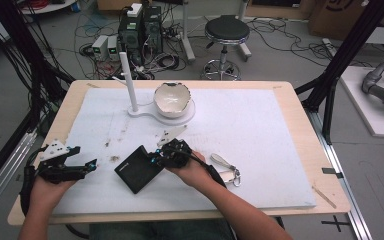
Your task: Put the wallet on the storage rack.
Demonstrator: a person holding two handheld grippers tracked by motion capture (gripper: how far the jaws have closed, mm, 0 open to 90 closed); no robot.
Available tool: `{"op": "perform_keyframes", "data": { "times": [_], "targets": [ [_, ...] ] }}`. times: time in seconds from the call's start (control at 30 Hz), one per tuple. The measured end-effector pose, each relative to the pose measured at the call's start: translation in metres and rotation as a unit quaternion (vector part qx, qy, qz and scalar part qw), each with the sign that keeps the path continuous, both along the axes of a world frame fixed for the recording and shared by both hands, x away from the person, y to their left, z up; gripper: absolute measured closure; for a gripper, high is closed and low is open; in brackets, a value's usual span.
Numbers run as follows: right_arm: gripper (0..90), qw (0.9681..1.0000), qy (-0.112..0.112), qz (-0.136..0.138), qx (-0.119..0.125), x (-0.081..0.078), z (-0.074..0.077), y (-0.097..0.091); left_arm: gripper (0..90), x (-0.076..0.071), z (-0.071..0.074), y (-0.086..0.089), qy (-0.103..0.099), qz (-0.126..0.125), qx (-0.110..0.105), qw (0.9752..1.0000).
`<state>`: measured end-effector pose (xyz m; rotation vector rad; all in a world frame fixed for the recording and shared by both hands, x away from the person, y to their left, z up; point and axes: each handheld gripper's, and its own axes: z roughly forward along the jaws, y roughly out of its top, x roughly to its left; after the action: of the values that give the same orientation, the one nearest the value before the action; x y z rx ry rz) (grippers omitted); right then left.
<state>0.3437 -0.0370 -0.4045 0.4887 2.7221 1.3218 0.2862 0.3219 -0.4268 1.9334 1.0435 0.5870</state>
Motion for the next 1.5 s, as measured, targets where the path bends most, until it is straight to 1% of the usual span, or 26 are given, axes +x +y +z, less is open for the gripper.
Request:
{"op": "perform_keyframes", "data": {
  "times": [0.07,0.1,0.13,0.2,0.23,0.27,0.33,0.37,0.43,0.5,0.6,0.77,0.8,0.87,0.97,1.0,1.03,1.1,1.13,1.17,1.23,1.27,1.33,1.43,1.47,1.5],
  "targets": [
    [85.5,1.0000,-0.002,-0.002,-0.001,0.001,0.002,-0.002,20.5,0.001,0.000,-0.001,0.000,-0.002,0.000,1.0000],
    [85.6,0.9999,-0.014,-0.010,-0.002,0.003,0.008,-0.006,20.6,0.004,0.000,-0.003,0.000,-0.004,-0.002,1.0000],
    [85.7,0.9999,-0.014,-0.010,0.000,0.005,0.010,-0.008,20.6,0.005,0.001,-0.005,0.000,-0.005,-0.001,1.0000],
    [85.9,0.9997,-0.019,-0.018,-0.001,0.007,0.016,-0.011,20.6,0.008,0.001,-0.007,0.000,-0.010,-0.002,0.9999],
    [85.9,0.9995,-0.020,-0.023,0.006,0.009,0.020,-0.015,20.6,0.010,0.001,-0.008,-0.001,-0.011,-0.001,0.9999],
    [85.9,0.9994,-0.023,-0.026,0.005,0.011,0.024,-0.017,20.6,0.011,0.001,-0.010,0.000,-0.014,-0.002,0.9999],
    [85.9,0.9989,-0.030,-0.034,0.007,0.013,0.031,-0.021,20.6,0.013,0.001,-0.011,0.000,-0.015,-0.004,0.9999],
    [86.0,0.9985,-0.037,-0.039,0.009,0.015,0.034,-0.023,20.6,0.016,0.001,-0.014,-0.001,-0.019,-0.005,0.9998],
    [86.0,0.9980,-0.038,-0.048,0.014,0.017,0.041,-0.027,20.6,0.020,0.001,-0.016,0.000,-0.024,-0.004,0.9997],
    [86.0,0.9972,-0.046,-0.057,0.011,0.021,0.048,-0.030,20.6,0.022,0.002,-0.019,-0.001,-0.027,-0.005,0.9996],
    [86.0,0.9960,-0.053,-0.070,0.016,0.029,0.058,-0.037,20.6,0.024,0.002,-0.021,-0.001,-0.030,-0.005,0.9995],
    [86.0,0.9930,-0.066,-0.096,0.020,0.042,0.074,-0.046,20.6,0.029,0.003,-0.025,-0.003,-0.037,-0.006,0.9993],
    [86.0,0.9930,-0.066,-0.096,0.020,0.042,0.074,-0.046,20.6,0.029,0.003,-0.025,-0.003,-0.037,-0.006,0.9993],
    [86.0,0.9910,-0.076,-0.108,0.020,0.050,0.084,-0.050,20.6,0.031,0.004,-0.028,-0.003,-0.039,-0.006,0.9992],
    [86.0,0.9894,-0.086,-0.115,0.018,0.060,0.092,-0.054,20.6,0.032,0.004,-0.032,-0.004,-0.043,-0.006,0.9991],
    [86.0,0.9894,-0.086,-0.115,0.018,0.060,0.092,-0.054,20.6,0.032,0.004,-0.032,-0.004,-0.043,-0.006,0.9991],
    [86.0,0.9878,-0.095,-0.123,0.016,0.067,0.099,-0.055,20.6,0.033,0.004,-0.033,-0.003,-0.045,-0.005,0.9990],
    [86.0,0.9870,-0.096,-0.127,0.017,0.073,0.103,-0.056,20.6,0.034,0.004,-0.034,-0.003,-0.046,-0.005,0.9989],
    [86.0,0.9864,-0.100,-0.130,0.011,0.076,0.106,-0.057,20.6,0.034,0.003,-0.034,-0.003,-0.046,-0.005,0.9989],
    [86.0,0.9852,-0.108,-0.133,0.012,0.079,0.109,-0.057,20.6,0.034,0.003,-0.034,-0.003,-0.046,-0.005,0.9989],
    [86.0,0.9843,-0.107,-0.140,0.016,0.086,0.114,-0.058,20.5,0.033,0.003,-0.033,-0.003,-0.045,-0.003,0.9990],
    [85.9,0.9837,-0.107,-0.144,0.010,0.088,0.116,-0.058,20.6,0.033,0.003,-0.033,-0.003,-0.045,-0.005,0.9990],
    [86.0,0.9819,-0.118,-0.148,0.010,0.094,0.121,-0.057,20.6,0.033,0.003,-0.032,-0.003,-0.044,-0.004,0.9990],
    [86.0,0.9815,-0.116,-0.152,0.008,0.098,0.124,-0.057,20.6,0.033,0.004,-0.032,-0.004,-0.044,-0.003,0.9990],
    [86.0,0.9802,-0.122,-0.155,0.003,0.103,0.127,-0.056,20.6,0.033,0.004,-0.033,-0.004,-0.045,-0.004,0.9990],
    [86.0,0.9799,-0.124,-0.157,0.001,0.105,0.128,-0.055,20.6,0.033,0.005,-0.034,-0.005,-0.046,-0.003,0.9989]
  ]
}}
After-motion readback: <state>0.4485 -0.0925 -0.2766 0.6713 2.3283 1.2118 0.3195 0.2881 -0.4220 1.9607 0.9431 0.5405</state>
